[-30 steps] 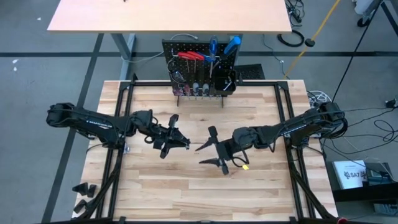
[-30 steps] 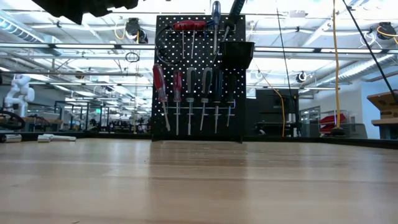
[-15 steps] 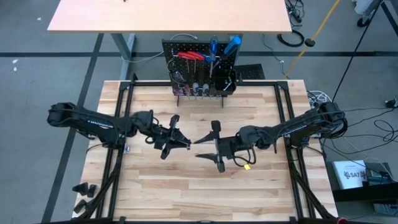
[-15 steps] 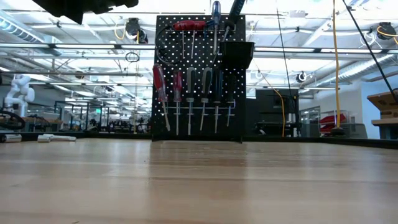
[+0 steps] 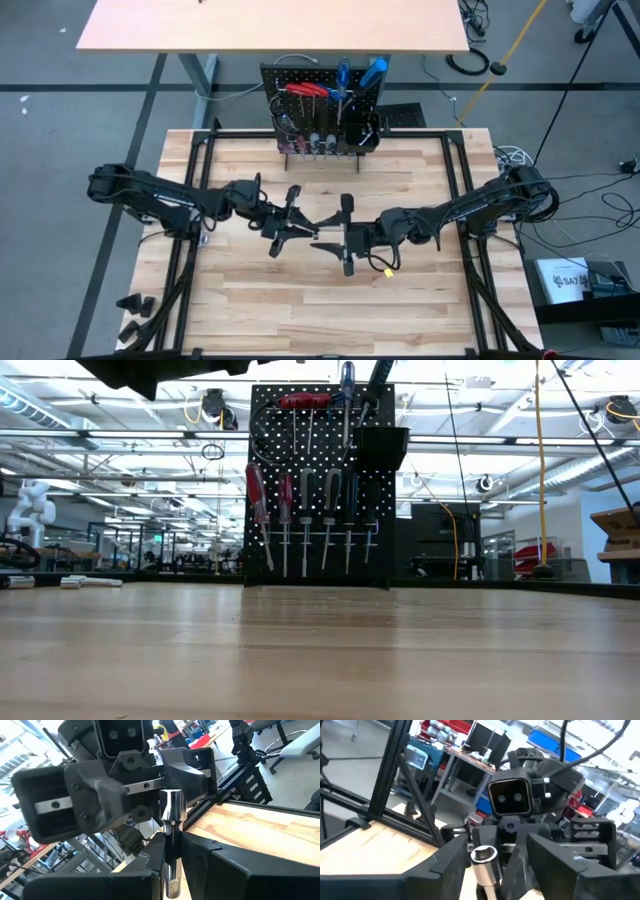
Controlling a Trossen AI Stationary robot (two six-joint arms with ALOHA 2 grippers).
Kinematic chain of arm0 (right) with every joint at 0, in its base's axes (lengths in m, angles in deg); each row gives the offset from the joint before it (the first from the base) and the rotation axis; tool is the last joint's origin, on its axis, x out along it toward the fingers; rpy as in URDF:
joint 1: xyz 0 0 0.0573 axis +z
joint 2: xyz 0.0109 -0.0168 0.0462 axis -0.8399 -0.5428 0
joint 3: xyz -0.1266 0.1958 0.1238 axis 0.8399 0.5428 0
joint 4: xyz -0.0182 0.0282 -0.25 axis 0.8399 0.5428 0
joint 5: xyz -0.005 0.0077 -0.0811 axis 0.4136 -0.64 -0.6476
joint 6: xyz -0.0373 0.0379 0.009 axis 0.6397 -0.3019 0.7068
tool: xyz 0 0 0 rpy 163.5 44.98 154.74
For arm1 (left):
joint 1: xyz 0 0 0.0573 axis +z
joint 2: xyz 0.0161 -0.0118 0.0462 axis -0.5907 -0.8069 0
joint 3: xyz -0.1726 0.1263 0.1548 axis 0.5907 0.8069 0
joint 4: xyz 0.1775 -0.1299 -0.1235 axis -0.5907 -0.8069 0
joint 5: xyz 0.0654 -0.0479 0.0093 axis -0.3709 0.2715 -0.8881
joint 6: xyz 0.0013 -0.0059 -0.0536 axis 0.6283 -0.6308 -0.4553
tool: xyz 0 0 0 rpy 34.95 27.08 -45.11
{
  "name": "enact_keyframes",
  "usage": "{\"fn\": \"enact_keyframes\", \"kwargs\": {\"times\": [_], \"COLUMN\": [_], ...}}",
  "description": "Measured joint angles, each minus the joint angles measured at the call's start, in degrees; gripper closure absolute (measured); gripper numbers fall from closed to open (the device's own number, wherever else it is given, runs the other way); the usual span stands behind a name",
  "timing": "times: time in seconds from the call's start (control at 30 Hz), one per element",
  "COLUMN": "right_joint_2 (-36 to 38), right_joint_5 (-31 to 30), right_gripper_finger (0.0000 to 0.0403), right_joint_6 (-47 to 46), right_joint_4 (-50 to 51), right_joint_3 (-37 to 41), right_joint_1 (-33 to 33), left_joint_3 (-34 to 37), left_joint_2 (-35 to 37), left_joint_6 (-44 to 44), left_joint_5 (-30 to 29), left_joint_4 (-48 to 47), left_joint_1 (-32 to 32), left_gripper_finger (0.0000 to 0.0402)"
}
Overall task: Hang tools onto peg board
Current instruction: Put the extension bar into the black bin on the peg board
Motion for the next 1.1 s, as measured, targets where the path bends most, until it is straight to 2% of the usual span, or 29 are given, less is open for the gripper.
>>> {"fn": "enact_keyframes", "kwargs": {"times": [0.53, 0.73, 0.83, 0.93, 1.1], "right_joint_2": [0.00, 0.02, 0.02, 0.22, 3.88], "right_joint_5": [0.12, -3.89, -6.83, -11.04, -27.91], "right_gripper_finger": [0.0342, 0.0345, 0.0345, 0.0345, 0.0345], "right_joint_6": [1.44, 3.97, 4.83, 5.11, 8.39], "right_joint_4": [1.95, 2.14, 2.08, 1.99, 1.45], "right_joint_3": [0.00, -0.02, -0.02, -0.01, 0.00], "right_joint_1": [0.14, 0.87, 1.42, 1.83, 4.10], "left_joint_3": [-0.02, -0.02, -0.03, -0.08, -0.07], "left_joint_2": [0.23, 0.23, 0.23, 0.38, 2.60], "left_joint_6": [-0.90, -1.51, -1.80, -1.89, -1.84], "left_joint_5": [0.07, -0.75, -4.58, -11.14, -23.51], "left_joint_4": [-0.25, -0.36, -0.77, -2.71, -7.20], "left_joint_1": [-0.04, 0.00, -0.11, -0.08, 0.02], "left_gripper_finger": [0.0359, 0.0351, 0.0329, 0.0297, 0.0256]}}
